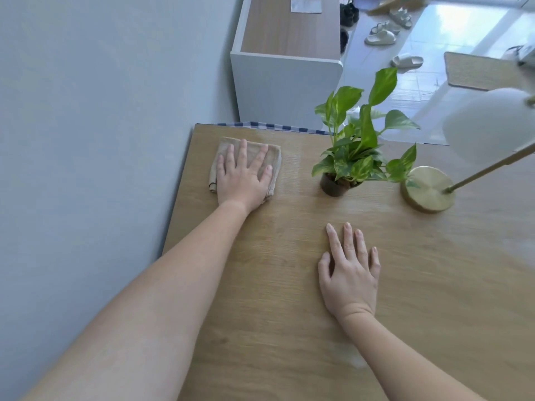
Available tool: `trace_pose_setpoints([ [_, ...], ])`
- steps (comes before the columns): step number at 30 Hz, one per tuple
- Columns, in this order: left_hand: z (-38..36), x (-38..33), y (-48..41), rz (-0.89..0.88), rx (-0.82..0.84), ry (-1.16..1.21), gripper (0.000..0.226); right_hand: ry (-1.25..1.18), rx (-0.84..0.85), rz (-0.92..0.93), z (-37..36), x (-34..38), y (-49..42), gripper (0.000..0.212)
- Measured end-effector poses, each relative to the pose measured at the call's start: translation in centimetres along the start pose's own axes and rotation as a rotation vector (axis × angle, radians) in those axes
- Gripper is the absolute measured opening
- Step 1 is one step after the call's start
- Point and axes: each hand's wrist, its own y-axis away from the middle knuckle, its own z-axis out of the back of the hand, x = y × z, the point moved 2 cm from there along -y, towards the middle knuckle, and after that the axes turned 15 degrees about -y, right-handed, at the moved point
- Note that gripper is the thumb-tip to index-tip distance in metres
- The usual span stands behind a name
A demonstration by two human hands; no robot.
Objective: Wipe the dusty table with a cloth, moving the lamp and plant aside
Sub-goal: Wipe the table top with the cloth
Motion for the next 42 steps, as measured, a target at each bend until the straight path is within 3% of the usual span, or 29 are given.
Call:
trace_pose_setpoints([
  [16, -4.2, -3.6, 24.9, -0.091, -0.038, 0.069, 0.059, -0.158, 0.032, -0.006, 1.5, -0.4, 1.4, 0.062],
  [22, -5.6, -4.8, 31.9, -0.030, -0.060, 0.082, 0.061, -0.123, 0.030, -0.087, 2.9, -2.1, 2.1, 0.064],
  [27, -5.5, -5.1, 31.8, -0.002, -0.064, 0.089, 0.060, -0.139, -0.013, -0.249, 3.4, -3.4, 1.0, 0.063],
  [42, -3.5, -6.7, 17.6, 0.029, -0.091, 0.102, 0.059, -0.082, -0.096, -0.251, 1.8, -3.7, 0.4, 0.061],
])
